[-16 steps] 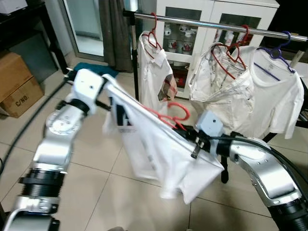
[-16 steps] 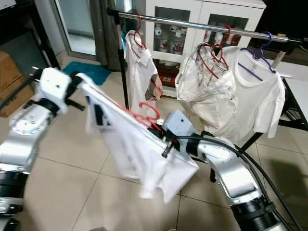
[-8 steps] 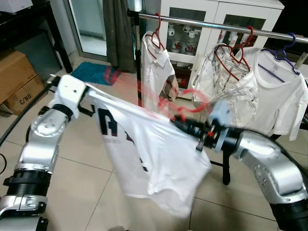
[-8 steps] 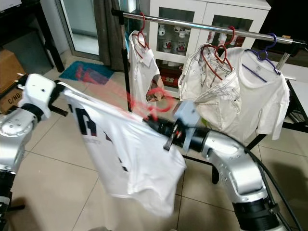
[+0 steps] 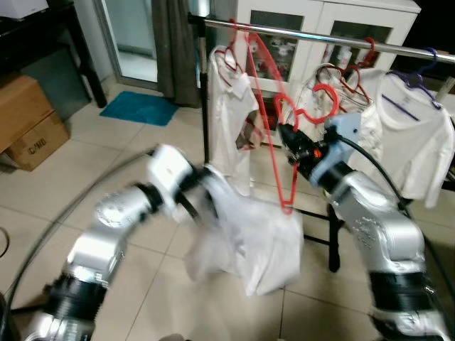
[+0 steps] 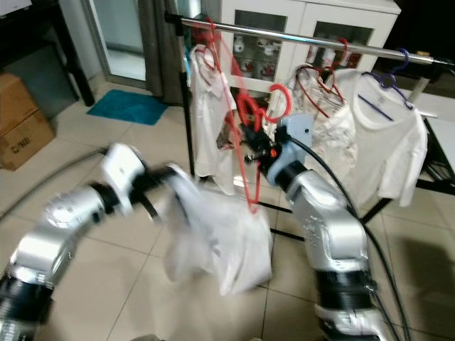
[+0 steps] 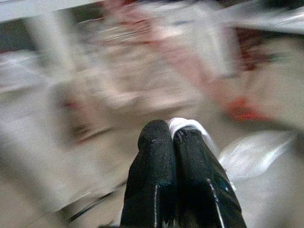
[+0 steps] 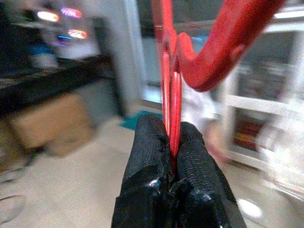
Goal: Hang hanger
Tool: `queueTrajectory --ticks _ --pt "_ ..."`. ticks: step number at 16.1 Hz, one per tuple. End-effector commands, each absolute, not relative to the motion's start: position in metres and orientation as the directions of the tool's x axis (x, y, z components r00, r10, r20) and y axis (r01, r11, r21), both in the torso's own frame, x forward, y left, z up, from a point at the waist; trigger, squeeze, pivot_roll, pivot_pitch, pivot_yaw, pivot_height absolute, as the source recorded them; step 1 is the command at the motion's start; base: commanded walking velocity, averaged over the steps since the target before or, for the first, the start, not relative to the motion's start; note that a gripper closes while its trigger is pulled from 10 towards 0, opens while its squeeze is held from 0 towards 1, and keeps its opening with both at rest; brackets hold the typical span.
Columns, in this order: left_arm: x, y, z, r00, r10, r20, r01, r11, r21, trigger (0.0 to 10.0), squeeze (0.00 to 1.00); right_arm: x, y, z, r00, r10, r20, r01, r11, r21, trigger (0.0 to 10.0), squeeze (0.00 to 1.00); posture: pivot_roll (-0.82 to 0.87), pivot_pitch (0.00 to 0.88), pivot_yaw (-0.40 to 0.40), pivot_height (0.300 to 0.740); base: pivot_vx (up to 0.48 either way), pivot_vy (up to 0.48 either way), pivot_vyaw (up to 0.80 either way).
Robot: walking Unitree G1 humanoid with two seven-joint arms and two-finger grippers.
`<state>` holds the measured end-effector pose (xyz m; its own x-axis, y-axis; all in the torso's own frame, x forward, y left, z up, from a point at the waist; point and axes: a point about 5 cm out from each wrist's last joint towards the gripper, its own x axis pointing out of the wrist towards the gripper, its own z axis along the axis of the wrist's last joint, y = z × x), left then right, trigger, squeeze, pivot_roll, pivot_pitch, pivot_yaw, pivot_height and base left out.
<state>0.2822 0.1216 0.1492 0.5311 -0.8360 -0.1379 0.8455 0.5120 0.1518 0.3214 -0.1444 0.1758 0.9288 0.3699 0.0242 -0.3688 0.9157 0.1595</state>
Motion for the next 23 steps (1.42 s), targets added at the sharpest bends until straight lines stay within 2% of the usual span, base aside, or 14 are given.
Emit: queueTrajectory --ticks 1,3,4,5,6,7,8,9,12,15,18,20,21,23 --pt "0.277 0.118 0.159 0.473 -0.873 -0.114 0.878 0.457 0.145 0.0 0.00 0.326 -0.160 0.176 0.968 0.249 0.030 -0.251 0.956 0.155 0.0 0.00 -0.06 0.000 0.001 0.740 0.000 0.000 0.00" --pt "0.275 0.120 0.158 0.476 -0.871 -0.120 0.877 0.460 0.140 0.0 0.00 0.328 -0.168 0.176 0.984 0.173 0.036 -0.177 0.968 0.178 0.0 0.00 -0.06 0.000 0.001 0.740 0.000 0.000 0.00" --pt "0.288 0.136 0.149 0.674 -0.728 -0.127 0.738 0.658 0.148 1.7 0.00 0.324 -0.172 0.170 0.984 0.177 -0.011 -0.173 0.972 0.161 10.0 0.00 -0.07 0.000 -0.001 0.740 0.000 0.000 0.00" --pt "0.292 0.144 0.145 0.746 -0.654 -0.129 0.666 0.734 0.134 2.9 0.00 0.321 -0.171 0.167 0.980 0.196 -0.019 -0.192 0.971 0.140 10.0 0.00 -0.07 0.000 0.002 0.740 0.000 0.000 0.00" --pt "0.294 0.152 0.137 0.829 -0.546 -0.118 0.556 0.828 0.071 8.3 0.00 0.313 -0.164 0.153 0.971 0.223 -0.092 -0.213 0.972 0.102 10.0 0.00 -0.07 0.000 -0.003 0.740 0.000 0.000 0.00" --pt "0.293 0.152 0.135 0.844 -0.524 -0.111 0.531 0.846 0.049 8.3 0.00 0.310 -0.163 0.147 0.969 0.216 -0.117 -0.205 0.974 0.101 10.0 0.00 -0.07 0.000 -0.006 0.740 0.000 0.000 0.00" --pt "0.291 0.152 0.135 0.860 -0.503 -0.087 0.506 0.862 0.016 10.0 0.00 0.306 -0.161 0.141 0.970 0.205 -0.130 -0.190 0.975 0.118 10.0 0.00 -0.07 0.000 -0.017 0.740 0.000 0.000 -0.75" --pt "0.289 0.154 0.133 0.897 -0.439 -0.059 0.436 0.898 -0.054 10.0 0.00 0.298 -0.158 0.132 0.975 0.166 -0.148 -0.145 0.979 0.140 10.0 0.00 -0.07 0.000 -0.024 0.740 0.000 0.000 -0.78" --pt "0.289 0.147 0.129 0.932 -0.357 -0.060 0.350 0.931 -0.100 10.0 0.00 0.289 -0.166 0.133 0.987 0.101 -0.128 -0.082 0.986 0.147 10.0 0.00 -0.07 0.000 -0.009 0.740 0.000 0.000 -0.79" --pt "0.285 0.142 0.125 0.928 -0.364 -0.085 0.356 0.930 -0.091 10.0 0.00 0.288 -0.176 0.133 0.996 -0.007 -0.090 0.007 1.000 -0.001 10.0 0.00 -0.08 0.000 -0.002 0.740 0.000 0.000 -0.80" --pt "0.289 0.142 0.122 0.928 -0.354 -0.114 0.355 0.935 -0.017 10.0 0.00 0.287 -0.174 0.139 0.996 0.009 -0.094 -0.001 0.997 0.076 10.0 0.00 -0.08 0.000 0.003 0.740 0.000 0.000 -0.27" --pt "0.286 0.132 0.124 0.909 -0.402 -0.111 0.403 0.915 -0.008 10.0 0.00 0.286 -0.169 0.142 0.999 -0.001 -0.051 0.008 0.991 0.132 10.0 0.00 -0.08 0.000 0.009 0.740 0.000 0.000 0.00" --pt "0.284 0.133 0.122 0.910 -0.399 -0.116 0.401 0.916 -0.008 10.0 0.00 0.285 -0.165 0.138 0.996 -0.003 -0.090 0.021 0.980 0.198 10.0 0.00 -0.08 0.000 0.010 0.740 0.000 0.000 0.00" --pt "0.286 0.136 0.119 0.918 -0.373 -0.131 0.376 0.927 -0.007 10.0 0.00 0.282 -0.165 0.128 0.984 -0.052 -0.171 0.087 0.975 0.203 10.0 0.00 -0.09 0.000 0.020 0.740 0.000 0.000 -0.80"
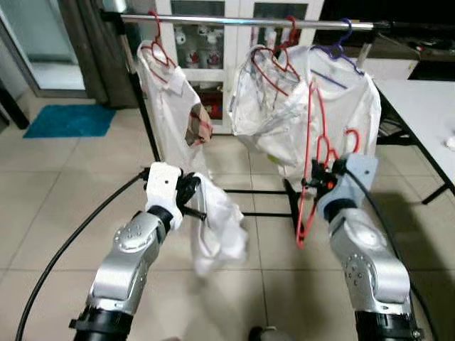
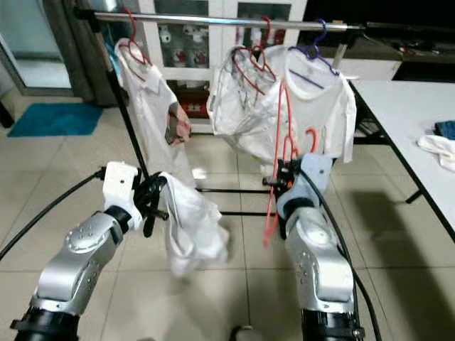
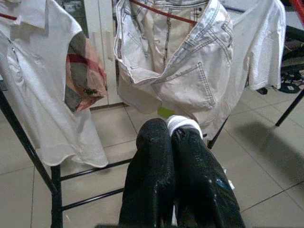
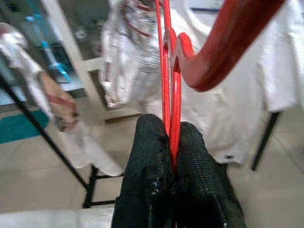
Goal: Hang hanger
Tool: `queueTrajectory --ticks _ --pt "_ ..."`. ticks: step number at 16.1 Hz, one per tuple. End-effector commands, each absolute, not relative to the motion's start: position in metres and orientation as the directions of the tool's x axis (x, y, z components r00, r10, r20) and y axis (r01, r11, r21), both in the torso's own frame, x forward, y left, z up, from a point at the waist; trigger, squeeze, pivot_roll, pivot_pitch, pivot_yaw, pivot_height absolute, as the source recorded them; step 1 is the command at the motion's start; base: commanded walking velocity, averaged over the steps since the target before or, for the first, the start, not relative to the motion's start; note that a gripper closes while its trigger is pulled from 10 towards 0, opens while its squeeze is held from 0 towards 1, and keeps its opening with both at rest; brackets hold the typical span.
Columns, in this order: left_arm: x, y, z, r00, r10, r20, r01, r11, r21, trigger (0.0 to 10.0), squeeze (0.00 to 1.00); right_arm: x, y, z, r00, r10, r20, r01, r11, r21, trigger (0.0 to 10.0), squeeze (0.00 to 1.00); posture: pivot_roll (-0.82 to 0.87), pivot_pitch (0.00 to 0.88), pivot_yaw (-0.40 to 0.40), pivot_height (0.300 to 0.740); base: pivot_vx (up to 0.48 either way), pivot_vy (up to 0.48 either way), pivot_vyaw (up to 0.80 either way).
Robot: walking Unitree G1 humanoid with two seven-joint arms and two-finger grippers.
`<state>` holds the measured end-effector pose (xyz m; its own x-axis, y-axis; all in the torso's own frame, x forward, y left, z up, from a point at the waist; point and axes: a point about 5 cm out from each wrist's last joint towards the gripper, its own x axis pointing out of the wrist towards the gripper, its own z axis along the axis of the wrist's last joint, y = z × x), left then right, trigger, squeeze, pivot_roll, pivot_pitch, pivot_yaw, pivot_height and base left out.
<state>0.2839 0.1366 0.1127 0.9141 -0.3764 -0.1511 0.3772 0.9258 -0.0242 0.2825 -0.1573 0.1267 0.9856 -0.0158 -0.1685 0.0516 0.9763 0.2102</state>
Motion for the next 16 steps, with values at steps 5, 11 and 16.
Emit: queueTrajectory --ticks 5,11,16 --pt "0.291 0.129 0.120 0.910 -0.393 -0.134 0.397 0.918 -0.001 10.0 0.00 0.280 -0.175 0.129 0.980 -0.115 -0.163 0.137 0.982 0.128 10.0 0.00 -0.10 0.000 0.040 0.740 0.000 0.000 -0.80" --pt "0.288 0.126 0.127 0.901 -0.419 -0.111 0.423 0.906 0.016 10.0 0.00 0.284 -0.171 0.133 0.978 -0.202 -0.057 0.206 0.976 0.067 10.0 0.00 -0.07 0.000 0.028 0.740 0.000 0.000 -0.80" --pt "0.288 0.129 0.131 0.913 -0.396 -0.096 0.398 0.917 -0.004 10.0 0.00 0.287 -0.165 0.130 0.982 -0.174 -0.069 0.180 0.980 0.088 10.0 0.00 -0.06 0.002 0.024 0.740 0.000 0.000 -0.80"
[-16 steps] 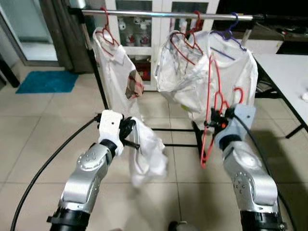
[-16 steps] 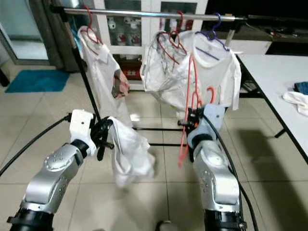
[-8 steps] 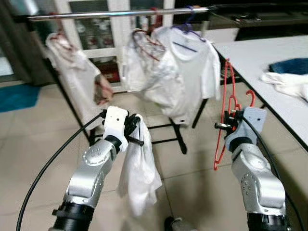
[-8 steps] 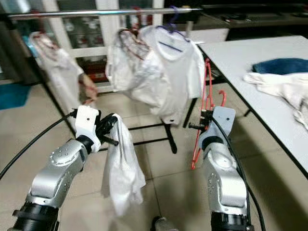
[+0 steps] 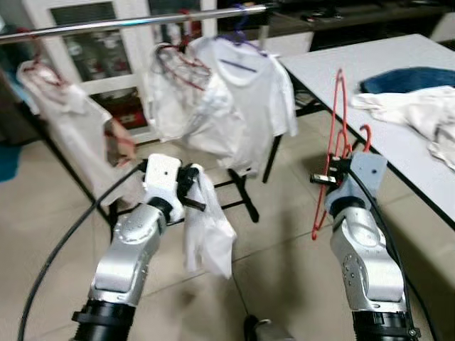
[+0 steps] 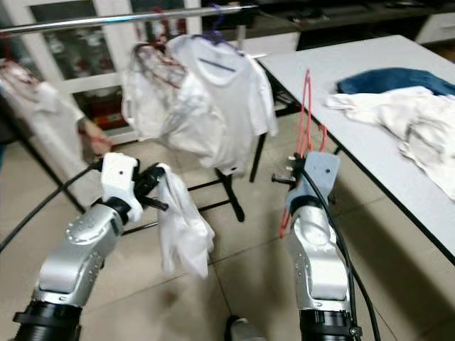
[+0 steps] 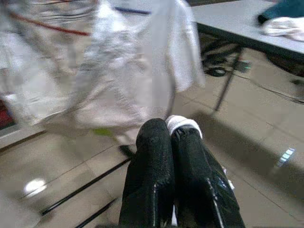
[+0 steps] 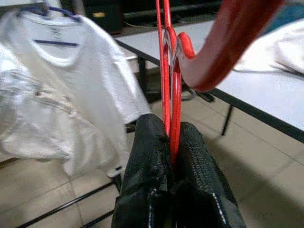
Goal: Hang hanger
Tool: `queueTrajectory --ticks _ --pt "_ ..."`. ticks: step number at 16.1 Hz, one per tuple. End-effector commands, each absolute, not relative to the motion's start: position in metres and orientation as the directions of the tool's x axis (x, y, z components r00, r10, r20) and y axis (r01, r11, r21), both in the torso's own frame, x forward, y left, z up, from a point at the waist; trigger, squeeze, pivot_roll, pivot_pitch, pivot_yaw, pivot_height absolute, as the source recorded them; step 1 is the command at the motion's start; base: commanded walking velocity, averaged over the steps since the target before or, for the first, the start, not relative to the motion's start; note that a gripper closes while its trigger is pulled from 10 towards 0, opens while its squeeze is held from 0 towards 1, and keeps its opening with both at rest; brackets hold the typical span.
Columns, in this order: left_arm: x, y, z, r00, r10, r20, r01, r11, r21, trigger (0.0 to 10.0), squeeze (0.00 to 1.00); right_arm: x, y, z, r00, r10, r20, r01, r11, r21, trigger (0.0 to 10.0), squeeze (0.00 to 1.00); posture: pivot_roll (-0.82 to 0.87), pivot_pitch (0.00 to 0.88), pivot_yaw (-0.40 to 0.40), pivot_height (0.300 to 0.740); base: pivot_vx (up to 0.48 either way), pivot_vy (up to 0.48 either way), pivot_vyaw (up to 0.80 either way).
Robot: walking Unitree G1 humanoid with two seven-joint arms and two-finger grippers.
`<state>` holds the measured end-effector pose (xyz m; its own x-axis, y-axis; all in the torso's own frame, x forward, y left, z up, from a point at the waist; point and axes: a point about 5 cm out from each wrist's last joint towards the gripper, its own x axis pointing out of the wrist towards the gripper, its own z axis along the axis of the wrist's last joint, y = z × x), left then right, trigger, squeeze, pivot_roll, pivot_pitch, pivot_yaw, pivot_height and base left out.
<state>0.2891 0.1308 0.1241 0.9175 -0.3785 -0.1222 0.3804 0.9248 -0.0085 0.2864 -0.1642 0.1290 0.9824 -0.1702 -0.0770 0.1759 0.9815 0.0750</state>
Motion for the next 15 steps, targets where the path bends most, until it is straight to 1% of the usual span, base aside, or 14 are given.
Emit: queueTrajectory --ticks 1,2,3,4,5,7,9,11,13,15 --pt "0.287 0.133 0.127 0.917 -0.382 -0.115 0.385 0.923 0.001 10.0 0.00 0.286 -0.162 0.128 0.983 -0.167 -0.070 0.173 0.981 0.090 10.0 0.00 -0.06 0.000 0.026 0.740 0.000 0.000 -0.80" --pt "0.289 0.137 0.124 0.927 -0.353 -0.126 0.356 0.934 0.005 10.0 0.00 0.286 -0.160 0.129 0.987 -0.150 -0.057 0.155 0.985 0.076 10.0 0.00 -0.07 0.000 0.029 0.740 0.000 0.000 -0.80" --pt "0.296 0.134 0.129 0.931 -0.351 -0.102 0.352 0.936 -0.006 10.0 0.00 0.286 -0.161 0.132 0.988 -0.149 -0.040 0.151 0.986 0.066 10.0 0.00 -0.08 0.000 0.032 0.740 0.000 0.000 -0.80" --pt "0.297 0.131 0.131 0.929 -0.359 -0.093 0.360 0.933 -0.010 10.0 0.00 0.287 -0.163 0.133 0.987 -0.155 -0.045 0.158 0.985 0.073 10.0 0.00 -0.08 0.000 0.032 0.740 0.000 0.000 -0.80" --pt "0.299 0.126 0.133 0.922 -0.378 -0.090 0.379 0.925 -0.004 10.0 0.00 0.287 -0.168 0.133 0.980 -0.195 -0.048 0.198 0.977 0.084 10.0 0.00 -0.08 0.000 0.046 0.740 0.000 0.000 -0.80" --pt "0.293 0.122 0.133 0.905 -0.415 -0.090 0.417 0.909 -0.002 10.0 0.00 0.285 -0.172 0.132 0.975 -0.218 -0.050 0.222 0.970 0.100 10.0 0.00 -0.08 0.006 0.047 0.740 0.000 0.000 -0.80" --pt "0.297 0.133 0.131 0.929 -0.356 -0.100 0.357 0.934 -0.008 10.0 0.00 0.281 -0.173 0.128 0.969 -0.239 -0.069 0.245 0.966 0.083 10.0 0.00 -0.09 0.000 0.047 0.740 0.000 0.000 -0.80" --pt "0.300 0.128 0.134 0.925 -0.370 -0.088 0.371 0.929 -0.005 10.0 0.00 0.283 -0.177 0.127 0.970 -0.226 -0.090 0.233 0.970 0.073 10.0 0.00 -0.08 0.012 0.051 0.740 0.000 0.000 -0.80" --pt "0.294 0.124 0.134 0.915 -0.395 -0.085 0.396 0.918 0.000 10.0 0.00 0.282 -0.179 0.125 0.974 -0.202 -0.103 0.209 0.976 0.063 10.0 0.00 -0.08 0.013 0.037 0.740 0.000 0.000 -0.80" --pt "0.295 0.131 0.130 0.930 -0.354 -0.096 0.356 0.935 0.005 10.0 0.00 0.284 -0.171 0.124 0.980 -0.166 -0.110 0.175 0.981 0.083 10.0 0.00 -0.08 0.000 0.023 0.740 0.000 0.000 -0.80"
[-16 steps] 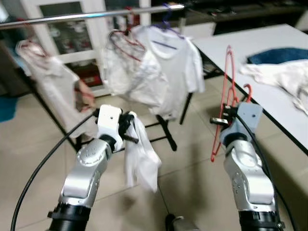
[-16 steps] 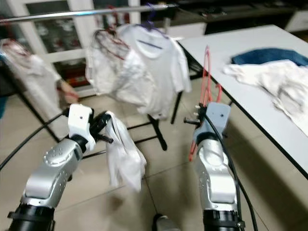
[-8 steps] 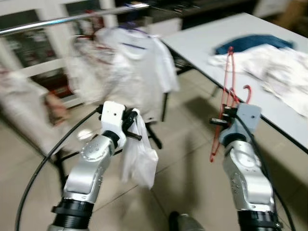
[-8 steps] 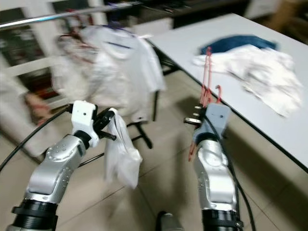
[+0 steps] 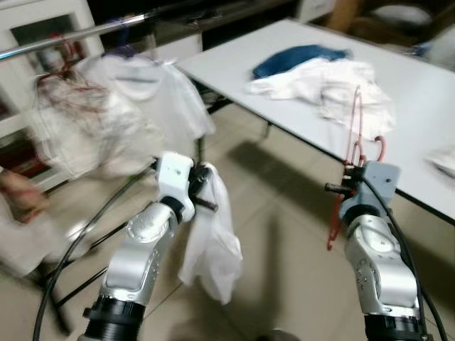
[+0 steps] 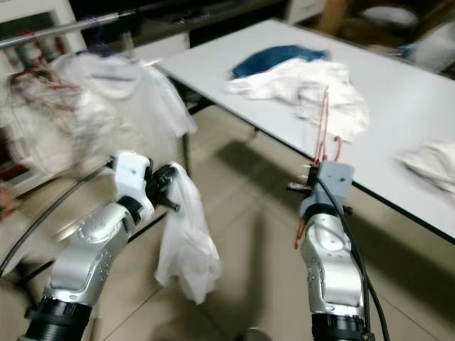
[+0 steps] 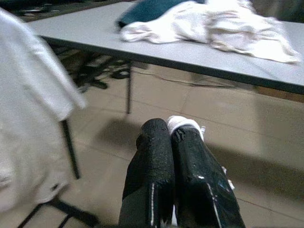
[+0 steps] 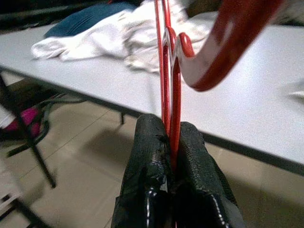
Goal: Hang hanger
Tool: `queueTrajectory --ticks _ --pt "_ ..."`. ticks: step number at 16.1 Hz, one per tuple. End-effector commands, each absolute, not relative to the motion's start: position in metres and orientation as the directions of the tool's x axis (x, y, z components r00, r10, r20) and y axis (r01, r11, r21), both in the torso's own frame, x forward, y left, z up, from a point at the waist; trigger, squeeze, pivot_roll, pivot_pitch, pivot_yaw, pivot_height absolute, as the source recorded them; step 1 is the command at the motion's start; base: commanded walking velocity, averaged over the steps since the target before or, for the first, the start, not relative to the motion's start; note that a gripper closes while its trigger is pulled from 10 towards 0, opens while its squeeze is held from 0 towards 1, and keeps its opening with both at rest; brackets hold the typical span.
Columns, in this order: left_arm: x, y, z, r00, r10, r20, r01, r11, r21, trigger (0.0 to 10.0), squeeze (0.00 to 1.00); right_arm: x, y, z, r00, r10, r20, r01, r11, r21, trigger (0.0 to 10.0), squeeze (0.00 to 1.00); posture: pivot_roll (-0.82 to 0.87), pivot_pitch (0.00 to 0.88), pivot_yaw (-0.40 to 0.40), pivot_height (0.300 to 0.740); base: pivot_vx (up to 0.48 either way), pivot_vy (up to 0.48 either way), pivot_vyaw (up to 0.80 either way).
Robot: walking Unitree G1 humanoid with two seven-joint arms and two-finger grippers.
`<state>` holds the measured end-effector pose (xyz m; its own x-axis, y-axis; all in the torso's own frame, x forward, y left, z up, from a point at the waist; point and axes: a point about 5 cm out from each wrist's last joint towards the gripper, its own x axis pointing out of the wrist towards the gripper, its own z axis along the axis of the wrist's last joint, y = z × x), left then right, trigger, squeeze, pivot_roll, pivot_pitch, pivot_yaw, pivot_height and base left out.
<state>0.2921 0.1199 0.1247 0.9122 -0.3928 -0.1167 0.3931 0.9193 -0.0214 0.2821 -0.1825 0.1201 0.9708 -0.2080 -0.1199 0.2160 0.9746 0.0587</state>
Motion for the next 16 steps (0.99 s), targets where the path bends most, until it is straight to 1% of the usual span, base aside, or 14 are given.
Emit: queueTrajectory --ticks 1,3,4,6,8,9,11,13,16 --pt "0.297 0.132 0.132 0.933 -0.349 -0.091 0.350 0.937 0.003 10.0 0.00 0.285 -0.168 0.126 0.984 -0.147 -0.104 0.156 0.984 0.081 10.0 0.00 -0.07 0.000 0.018 0.740 0.000 0.000 -0.80" --pt "0.298 0.127 0.136 0.929 -0.363 -0.074 0.363 0.932 -0.008 10.0 0.00 0.288 -0.166 0.128 0.987 -0.129 -0.095 0.136 0.988 0.067 10.0 0.00 -0.06 0.000 0.015 0.740 0.000 0.000 -0.80" --pt "0.291 0.127 0.132 0.920 -0.382 -0.088 0.383 0.924 -0.008 10.0 0.00 0.288 -0.167 0.126 0.988 -0.118 -0.101 0.124 0.990 0.061 10.0 0.00 -0.06 0.000 0.008 0.740 0.000 0.000 -0.80" --pt "0.289 0.131 0.127 0.926 -0.358 -0.121 0.359 0.933 -0.016 10.0 0.00 0.287 -0.164 0.126 0.990 -0.092 -0.106 0.100 0.993 0.066 10.0 0.00 -0.05 0.000 0.010 0.740 0.000 0.000 -0.80" --pt "0.290 0.132 0.128 0.928 -0.350 -0.124 0.350 0.936 -0.022 10.0 0.00 0.282 -0.160 0.123 0.991 -0.026 -0.132 0.040 0.993 0.109 10.0 0.00 -0.05 0.000 0.016 0.740 0.000 0.000 -0.80" --pt "0.289 0.132 0.129 0.927 -0.354 -0.121 0.354 0.935 -0.019 10.0 0.00 0.281 -0.159 0.122 0.991 -0.014 -0.135 0.030 0.993 0.116 10.0 0.00 -0.05 0.000 0.019 0.740 0.000 0.000 -0.80" --pt "0.288 0.133 0.128 0.927 -0.352 -0.125 0.353 0.935 -0.015 10.0 0.00 0.277 -0.160 0.122 0.991 -0.009 -0.134 0.024 0.993 0.112 10.0 0.00 -0.06 0.000 0.028 0.740 0.000 0.000 -0.80" --pt "0.288 0.125 0.130 0.915 -0.389 -0.104 0.387 0.921 -0.040 10.0 0.00 0.275 -0.166 0.126 0.991 -0.011 -0.135 0.025 0.994 0.102 10.0 0.00 -0.08 0.000 0.032 0.740 0.000 0.000 -0.80" --pt "0.287 0.122 0.129 0.912 -0.398 -0.097 0.397 0.917 -0.036 10.0 0.00 0.273 -0.170 0.128 0.991 -0.010 -0.134 0.022 0.996 0.087 10.0 0.00 -0.09 0.000 0.027 0.740 0.000 0.000 -0.80"
